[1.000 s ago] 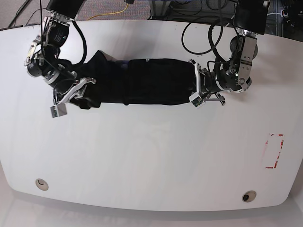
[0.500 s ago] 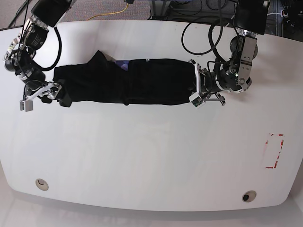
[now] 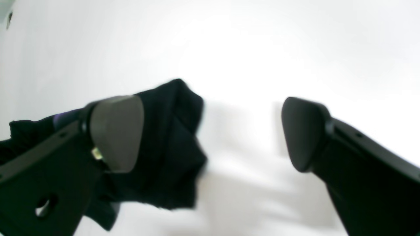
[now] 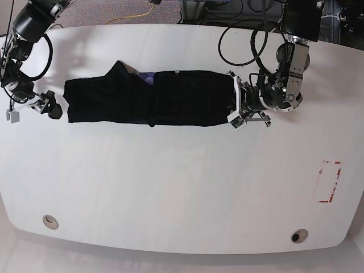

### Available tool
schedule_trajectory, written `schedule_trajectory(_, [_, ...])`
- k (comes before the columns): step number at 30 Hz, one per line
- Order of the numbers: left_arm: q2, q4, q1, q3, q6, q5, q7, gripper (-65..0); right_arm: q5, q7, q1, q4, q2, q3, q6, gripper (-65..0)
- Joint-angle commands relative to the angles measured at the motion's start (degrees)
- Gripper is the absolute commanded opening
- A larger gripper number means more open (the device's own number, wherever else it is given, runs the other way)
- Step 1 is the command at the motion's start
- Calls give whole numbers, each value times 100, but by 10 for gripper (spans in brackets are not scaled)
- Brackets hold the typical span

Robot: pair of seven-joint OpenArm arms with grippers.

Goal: Layout the t-shirt on the table in an organized manner, then fold the t-shirt properly
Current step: 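Grasp the strip end with the right gripper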

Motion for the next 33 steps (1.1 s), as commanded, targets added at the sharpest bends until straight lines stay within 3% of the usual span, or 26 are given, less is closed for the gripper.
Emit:
schedule_trajectory(1, [-108, 78, -43, -19, -23, -5, -13, -650, 92, 64, 46, -37, 157, 21, 52, -3])
schedule_trajectory(10, [-108, 87, -43, -19, -23, -5, -13, -650, 92, 55, -200, -2, -238, 12, 52, -8])
schedule_trajectory(24, [-116, 105, -43, -19, -23, -5, -13, -650, 92, -305, -411, 1194, -1196, -383, 52, -8])
schedule_trajectory(28, [-116, 105, -43, -19, -23, -5, -13, -650, 92, -314, -411, 1229, -1293, -383, 52, -10])
schedule_trajectory(33, [-116, 105, -43, -19, -23, -5, -13, -650, 92, -297, -402, 1229, -1276, -375, 52, -98])
